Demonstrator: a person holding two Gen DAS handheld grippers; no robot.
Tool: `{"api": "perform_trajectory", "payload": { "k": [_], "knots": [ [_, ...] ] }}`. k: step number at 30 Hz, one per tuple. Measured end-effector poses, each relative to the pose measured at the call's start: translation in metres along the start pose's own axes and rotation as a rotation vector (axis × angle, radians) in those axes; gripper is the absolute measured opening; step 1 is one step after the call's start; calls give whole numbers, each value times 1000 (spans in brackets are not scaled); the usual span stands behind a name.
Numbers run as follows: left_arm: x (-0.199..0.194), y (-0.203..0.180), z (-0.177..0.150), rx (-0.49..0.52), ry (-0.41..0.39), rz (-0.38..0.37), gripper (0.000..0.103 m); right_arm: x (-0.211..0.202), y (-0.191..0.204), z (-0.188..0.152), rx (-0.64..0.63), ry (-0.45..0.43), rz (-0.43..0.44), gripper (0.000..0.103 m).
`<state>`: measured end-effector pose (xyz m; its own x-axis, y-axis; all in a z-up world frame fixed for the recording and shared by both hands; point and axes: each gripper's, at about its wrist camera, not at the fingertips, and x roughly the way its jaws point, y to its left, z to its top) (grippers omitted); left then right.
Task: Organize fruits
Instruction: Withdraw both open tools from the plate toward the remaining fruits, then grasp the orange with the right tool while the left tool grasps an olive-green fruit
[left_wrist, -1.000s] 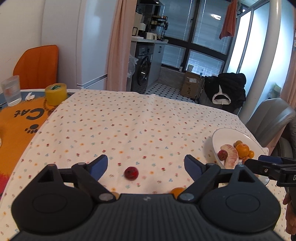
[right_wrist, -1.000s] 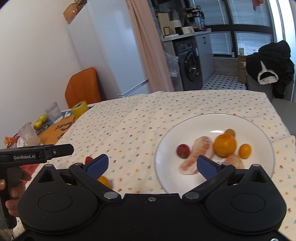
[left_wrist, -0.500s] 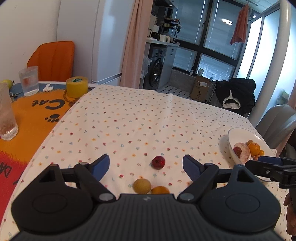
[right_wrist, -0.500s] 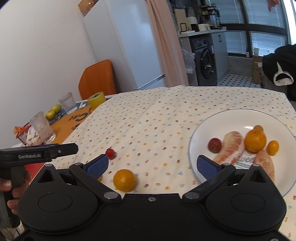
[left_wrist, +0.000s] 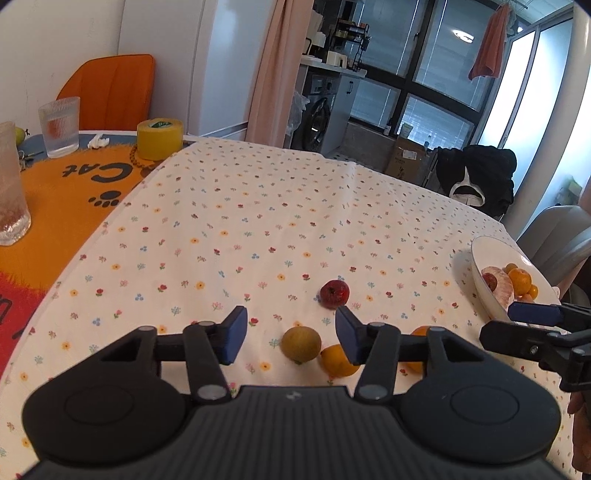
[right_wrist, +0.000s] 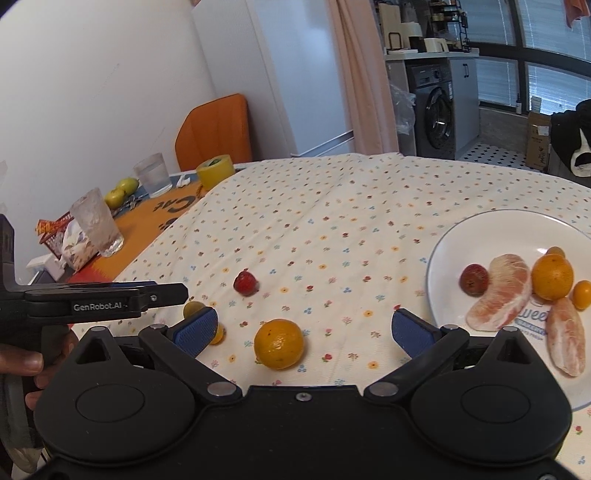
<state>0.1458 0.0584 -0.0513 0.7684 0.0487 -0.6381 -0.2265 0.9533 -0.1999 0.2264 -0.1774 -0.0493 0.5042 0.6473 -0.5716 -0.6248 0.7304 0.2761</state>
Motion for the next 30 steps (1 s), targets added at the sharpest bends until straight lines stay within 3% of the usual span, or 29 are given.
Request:
{"api": "perform_trajectory", "payload": {
  "k": [8,19,22,24,30],
  "knots": [
    [10,4,-7,-9,30,-13,33,17,6,-5,-19,47,22,88],
    [17,-3,-12,14,41,-52,30,37,14,-11,-36,91,48,68],
    [18,-5,-13,17,37,-59,27,43,15,-12,-39,103,53,57],
    [19,-6,-12,14,40,-62,26,46,15,-13,-40,117,51,39],
    [21,-9,-13,19,53,-66,26,42,13,-14,-39,110,40,36]
  ]
}}
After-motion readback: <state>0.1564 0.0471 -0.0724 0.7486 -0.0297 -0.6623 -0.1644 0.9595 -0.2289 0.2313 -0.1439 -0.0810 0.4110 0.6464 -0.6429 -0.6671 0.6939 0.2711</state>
